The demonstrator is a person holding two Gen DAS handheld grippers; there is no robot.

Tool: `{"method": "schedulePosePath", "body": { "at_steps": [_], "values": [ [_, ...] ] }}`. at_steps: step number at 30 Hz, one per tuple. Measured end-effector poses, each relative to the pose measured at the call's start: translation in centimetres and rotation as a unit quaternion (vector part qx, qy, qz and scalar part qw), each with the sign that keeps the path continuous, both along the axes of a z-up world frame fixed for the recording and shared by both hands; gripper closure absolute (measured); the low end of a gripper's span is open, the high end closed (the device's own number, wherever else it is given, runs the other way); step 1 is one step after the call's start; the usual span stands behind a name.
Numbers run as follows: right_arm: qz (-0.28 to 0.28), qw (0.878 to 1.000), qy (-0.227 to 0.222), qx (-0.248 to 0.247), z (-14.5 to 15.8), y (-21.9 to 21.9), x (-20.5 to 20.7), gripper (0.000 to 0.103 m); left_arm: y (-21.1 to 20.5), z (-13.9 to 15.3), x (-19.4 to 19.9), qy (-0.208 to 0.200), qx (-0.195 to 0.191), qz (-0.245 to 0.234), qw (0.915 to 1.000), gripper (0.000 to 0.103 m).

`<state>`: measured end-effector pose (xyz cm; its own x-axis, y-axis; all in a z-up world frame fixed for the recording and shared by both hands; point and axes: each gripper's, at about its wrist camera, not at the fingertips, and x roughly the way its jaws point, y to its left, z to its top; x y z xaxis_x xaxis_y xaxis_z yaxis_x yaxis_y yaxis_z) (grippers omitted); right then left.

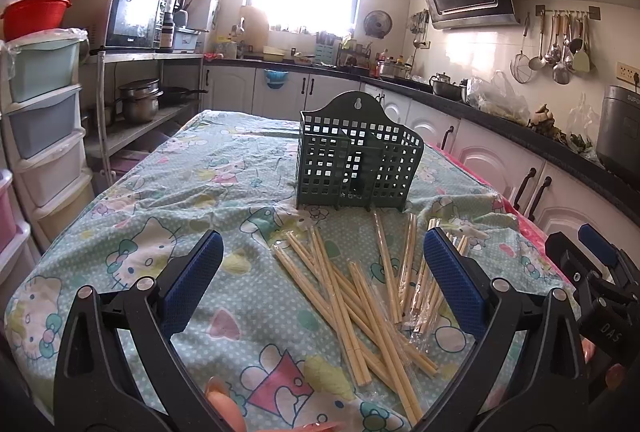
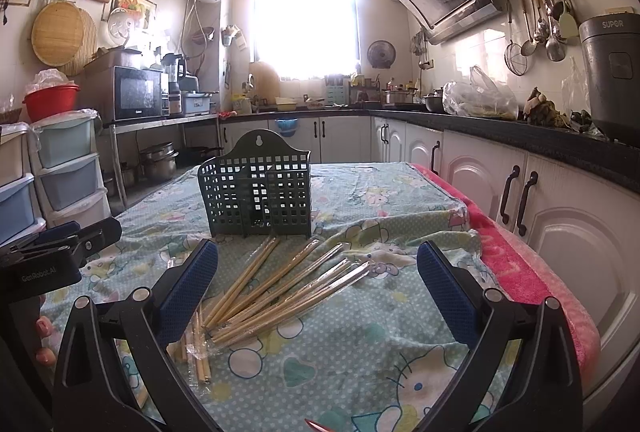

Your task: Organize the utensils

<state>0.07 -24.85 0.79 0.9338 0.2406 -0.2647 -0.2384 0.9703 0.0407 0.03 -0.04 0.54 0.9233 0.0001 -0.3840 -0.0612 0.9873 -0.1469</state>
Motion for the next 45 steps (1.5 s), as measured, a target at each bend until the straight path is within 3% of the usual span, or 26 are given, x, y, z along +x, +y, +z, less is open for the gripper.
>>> {"method": "schedulePosePath", "body": {
  "at_steps": [34, 45],
  "values": [
    [-0.001, 1.000, 0.001, 0.004, 0.3, 0.0, 0.1, 0.006, -0.1, -0.1, -0.1, 0.000, -0.001, 0.001, 1.0000, 0.010],
    [0.021, 1.000, 0.017, 0.000, -0.2, 1.0, 1.1, 0.006, 1.1, -0.6, 0.6, 0.017, -0.022, 0.015, 0.9995, 0.010]
  ]
}}
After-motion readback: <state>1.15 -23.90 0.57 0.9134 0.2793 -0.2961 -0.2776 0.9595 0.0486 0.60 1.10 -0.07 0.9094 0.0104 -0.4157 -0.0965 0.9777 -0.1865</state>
